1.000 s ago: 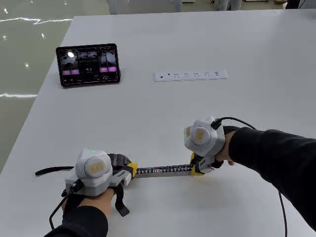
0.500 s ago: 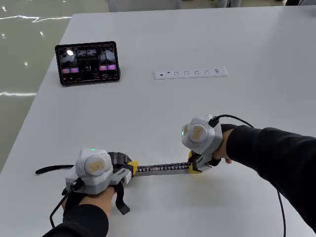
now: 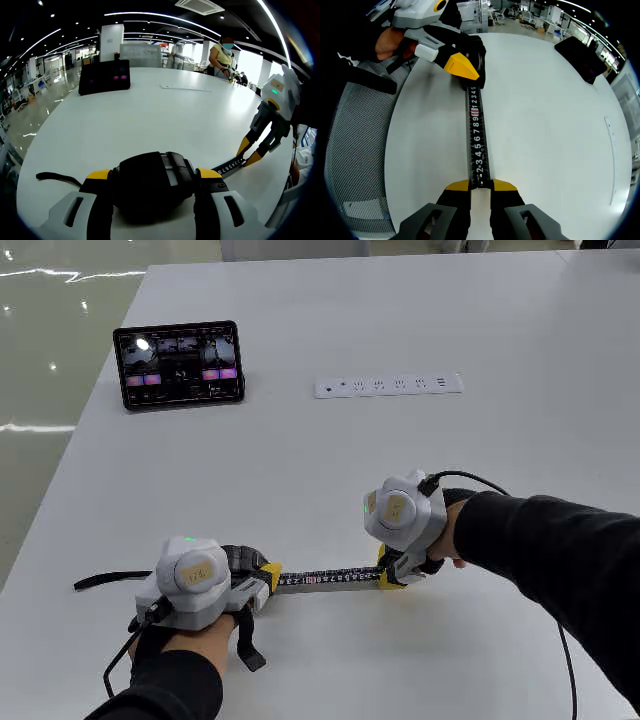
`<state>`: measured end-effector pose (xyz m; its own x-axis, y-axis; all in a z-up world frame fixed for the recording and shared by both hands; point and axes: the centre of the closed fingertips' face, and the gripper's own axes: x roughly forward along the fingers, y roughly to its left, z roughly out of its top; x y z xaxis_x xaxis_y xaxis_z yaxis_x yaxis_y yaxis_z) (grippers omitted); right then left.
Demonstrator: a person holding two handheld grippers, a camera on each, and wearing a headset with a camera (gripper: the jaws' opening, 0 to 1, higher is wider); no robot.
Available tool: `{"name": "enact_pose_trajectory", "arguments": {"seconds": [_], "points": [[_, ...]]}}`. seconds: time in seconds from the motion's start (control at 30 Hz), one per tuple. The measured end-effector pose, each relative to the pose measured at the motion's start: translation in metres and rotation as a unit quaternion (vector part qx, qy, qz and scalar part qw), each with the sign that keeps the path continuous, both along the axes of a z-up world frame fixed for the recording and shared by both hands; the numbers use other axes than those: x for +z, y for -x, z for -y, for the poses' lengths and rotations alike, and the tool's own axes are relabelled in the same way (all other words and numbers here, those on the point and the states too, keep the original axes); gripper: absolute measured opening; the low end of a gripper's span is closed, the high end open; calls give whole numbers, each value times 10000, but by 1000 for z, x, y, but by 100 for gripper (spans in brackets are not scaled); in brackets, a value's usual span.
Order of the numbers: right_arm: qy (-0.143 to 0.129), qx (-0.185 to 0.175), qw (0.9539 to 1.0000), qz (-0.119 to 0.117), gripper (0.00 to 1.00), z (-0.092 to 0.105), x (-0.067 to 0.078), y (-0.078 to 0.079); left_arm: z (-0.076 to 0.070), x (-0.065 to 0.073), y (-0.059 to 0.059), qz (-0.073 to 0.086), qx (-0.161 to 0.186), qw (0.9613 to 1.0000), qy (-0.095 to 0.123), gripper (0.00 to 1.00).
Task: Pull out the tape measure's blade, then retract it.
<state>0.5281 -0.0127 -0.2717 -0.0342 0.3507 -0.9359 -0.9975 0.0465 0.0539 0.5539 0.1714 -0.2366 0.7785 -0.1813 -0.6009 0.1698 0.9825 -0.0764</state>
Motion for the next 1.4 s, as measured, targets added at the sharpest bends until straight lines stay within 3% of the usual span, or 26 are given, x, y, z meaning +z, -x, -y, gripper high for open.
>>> {"name": "enact_pose_trajectory", "arguments": {"seconds": [1.03, 1.4], "points": [[-52, -70, 10000, 23, 10, -14, 0, -1, -1, 0, 0, -8, 13, 10000, 35, 61], [-67, 12, 10000, 51, 10, -18, 0, -1, 0, -1, 0, -78, -9, 10000, 62, 61]]}}
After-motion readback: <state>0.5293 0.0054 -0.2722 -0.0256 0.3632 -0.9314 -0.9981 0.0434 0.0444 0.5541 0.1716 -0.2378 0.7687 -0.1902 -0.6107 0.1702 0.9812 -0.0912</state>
